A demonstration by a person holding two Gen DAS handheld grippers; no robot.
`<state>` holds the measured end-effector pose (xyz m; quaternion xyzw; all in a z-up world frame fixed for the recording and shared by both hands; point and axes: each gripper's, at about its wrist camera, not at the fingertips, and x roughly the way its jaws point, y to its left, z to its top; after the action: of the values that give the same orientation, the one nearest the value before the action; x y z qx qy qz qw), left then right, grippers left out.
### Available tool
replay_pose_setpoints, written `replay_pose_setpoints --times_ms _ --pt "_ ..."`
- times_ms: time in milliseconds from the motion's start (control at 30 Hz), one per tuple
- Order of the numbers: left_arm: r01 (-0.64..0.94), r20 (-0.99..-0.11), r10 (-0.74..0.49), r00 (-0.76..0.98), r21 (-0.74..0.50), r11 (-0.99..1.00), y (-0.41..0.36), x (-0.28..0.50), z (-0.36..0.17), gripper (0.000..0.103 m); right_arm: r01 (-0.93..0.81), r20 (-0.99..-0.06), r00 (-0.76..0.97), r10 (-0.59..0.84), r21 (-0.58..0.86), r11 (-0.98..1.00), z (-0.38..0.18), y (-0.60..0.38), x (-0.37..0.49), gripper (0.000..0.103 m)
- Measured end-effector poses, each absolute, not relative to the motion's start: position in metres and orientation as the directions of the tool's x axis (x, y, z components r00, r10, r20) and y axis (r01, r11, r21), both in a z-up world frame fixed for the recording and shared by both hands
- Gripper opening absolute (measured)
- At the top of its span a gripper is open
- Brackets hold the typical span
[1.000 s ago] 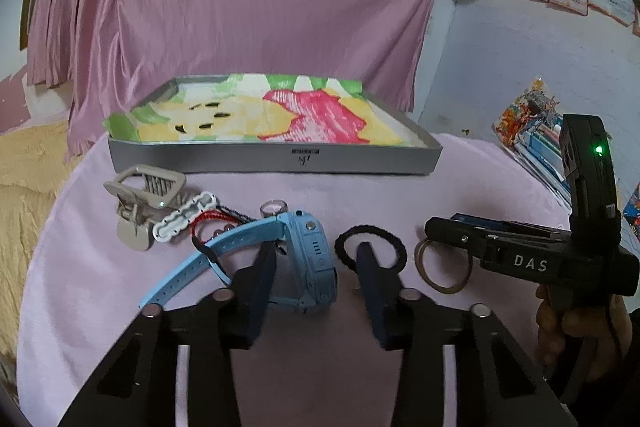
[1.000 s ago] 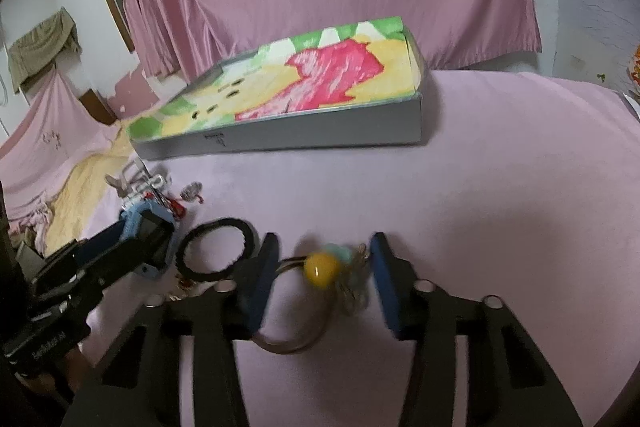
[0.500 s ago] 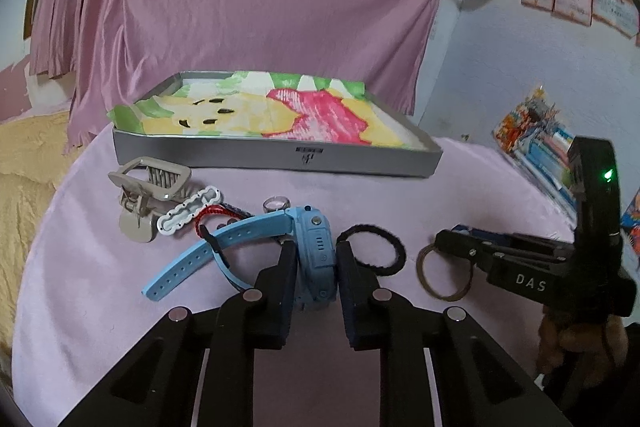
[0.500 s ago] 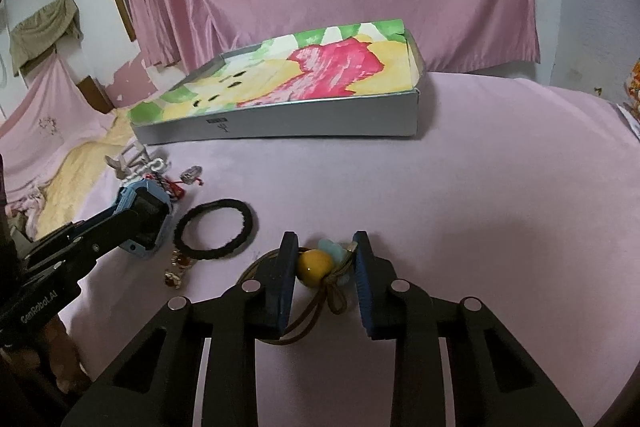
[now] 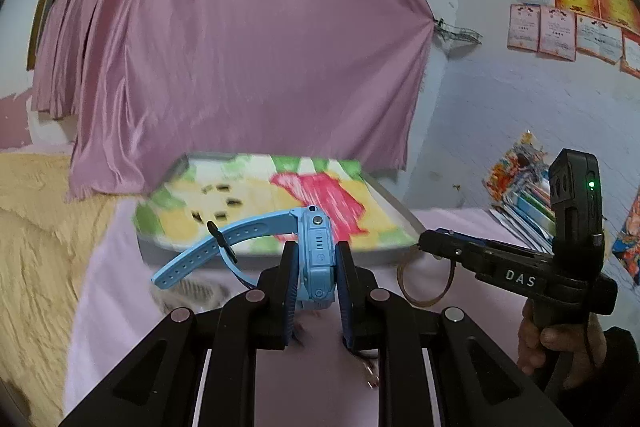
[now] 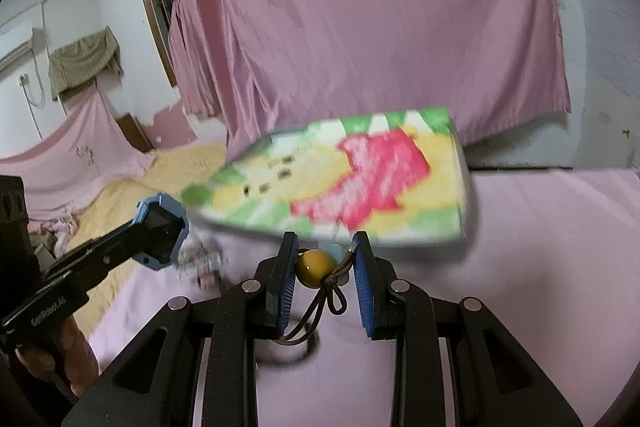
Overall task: Organize jewelry
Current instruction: 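Carry both items into the grey tray and open both tools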
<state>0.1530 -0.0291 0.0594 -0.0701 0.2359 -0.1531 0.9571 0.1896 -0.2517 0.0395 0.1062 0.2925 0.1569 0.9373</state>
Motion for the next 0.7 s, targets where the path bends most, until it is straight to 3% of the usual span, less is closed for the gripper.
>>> replay_pose_setpoints --times_ms 200,700 --pt "0.240 -0.429 -0.302 0.851 -0.193 0.951 -0.011 0.199 0.069 0.017 -0.214 -0.485 0.792 0.372 0.350 0.912 0.045 -0.237 0.240 0.024" --pt "0.156 -0.614 -0.284 0.736 -0.254 0.954 0.002 0.282 0.021 0.017 -0.137 -0.645 0.695 0.317 0.314 0.939 -0.004 -0.201 0.306 0.025"
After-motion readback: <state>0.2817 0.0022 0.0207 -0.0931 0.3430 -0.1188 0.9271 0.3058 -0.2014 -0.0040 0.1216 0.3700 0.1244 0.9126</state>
